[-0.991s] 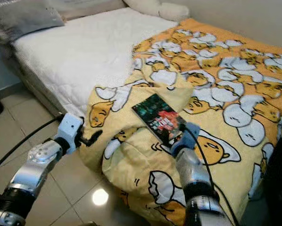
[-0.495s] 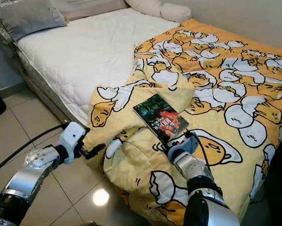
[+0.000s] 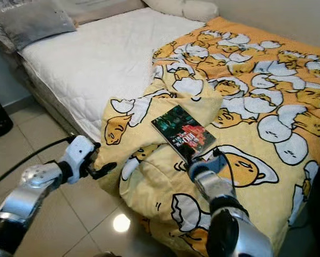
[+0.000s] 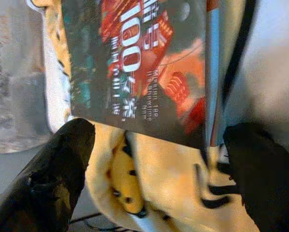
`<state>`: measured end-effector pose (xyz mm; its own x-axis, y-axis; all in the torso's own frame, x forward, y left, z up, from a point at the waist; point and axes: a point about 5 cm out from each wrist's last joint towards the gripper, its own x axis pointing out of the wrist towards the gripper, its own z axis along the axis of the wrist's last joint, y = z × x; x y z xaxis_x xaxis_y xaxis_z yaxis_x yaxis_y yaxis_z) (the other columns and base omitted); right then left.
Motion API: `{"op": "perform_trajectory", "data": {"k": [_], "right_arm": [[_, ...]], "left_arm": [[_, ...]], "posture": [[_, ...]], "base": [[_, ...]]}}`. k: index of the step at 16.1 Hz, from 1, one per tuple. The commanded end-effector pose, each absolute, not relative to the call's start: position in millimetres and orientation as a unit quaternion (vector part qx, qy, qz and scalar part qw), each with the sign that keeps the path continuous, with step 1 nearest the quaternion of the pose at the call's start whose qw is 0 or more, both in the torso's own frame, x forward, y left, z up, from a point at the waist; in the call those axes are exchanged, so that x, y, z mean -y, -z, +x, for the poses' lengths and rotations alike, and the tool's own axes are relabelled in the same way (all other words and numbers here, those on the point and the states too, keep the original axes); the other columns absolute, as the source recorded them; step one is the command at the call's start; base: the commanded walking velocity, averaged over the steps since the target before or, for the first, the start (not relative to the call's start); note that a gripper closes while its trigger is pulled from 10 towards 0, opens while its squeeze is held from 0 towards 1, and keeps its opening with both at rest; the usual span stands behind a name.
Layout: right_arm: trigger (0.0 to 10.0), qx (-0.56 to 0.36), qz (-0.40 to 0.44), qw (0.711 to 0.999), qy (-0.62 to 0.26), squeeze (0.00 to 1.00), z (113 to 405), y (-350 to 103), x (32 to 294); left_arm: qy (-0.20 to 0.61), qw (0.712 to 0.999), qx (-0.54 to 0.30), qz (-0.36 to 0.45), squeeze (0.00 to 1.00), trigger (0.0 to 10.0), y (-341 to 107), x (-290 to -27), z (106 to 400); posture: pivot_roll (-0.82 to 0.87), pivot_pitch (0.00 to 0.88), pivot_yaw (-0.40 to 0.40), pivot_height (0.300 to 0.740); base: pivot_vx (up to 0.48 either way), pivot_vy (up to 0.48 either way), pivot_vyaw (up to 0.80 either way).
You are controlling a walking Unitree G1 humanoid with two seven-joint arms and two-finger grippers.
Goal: Clean up the room
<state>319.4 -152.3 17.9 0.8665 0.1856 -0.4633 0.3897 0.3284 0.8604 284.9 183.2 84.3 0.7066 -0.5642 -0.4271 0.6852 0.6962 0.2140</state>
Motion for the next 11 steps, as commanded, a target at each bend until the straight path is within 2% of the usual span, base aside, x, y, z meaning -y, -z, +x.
{"op": "perform_trajectory", "data": {"k": [1, 4, 7, 11], "right_arm": [[10.0, -0.249, 0.585, 0.77, 0.058, 0.0, 322, -20, 143], [10.0, -0.227, 0.596, 0.768, 0.054, 0.0, 325, -23, 137], [10.0, -0.238, 0.539, 0.801, 0.107, 0.0, 317, -11, 143], [10.0, -0.263, 0.524, 0.798, 0.137, 0.0, 302, 5, 142]], "left_arm": [[0.35, 0.902, -0.171, 0.187, 0.99, 10.0, -86, -186, 281], [0.385, 0.89, -0.171, 0.174, 1.0, 10.0, -93, -185, 271], [0.43, 0.876, -0.168, 0.141, 1.0, 10.0, -99, -177, 259], [0.468, 0.858, -0.176, 0.115, 0.99, 10.0, -101, -166, 248]], "posture": [[0.13, 0.0, 0.092, 0.74], [0.15, 0.0, 0.117, 0.74], [0.15, 0.0, 0.137, 0.74], [0.17, 0.0, 0.133, 0.74]], "base": [[0.0, 0.0, 0.0], [0.0, 0.0, 0.0], [0.0, 0.0, 0.0], [0.0, 0.0, 0.0]]}}
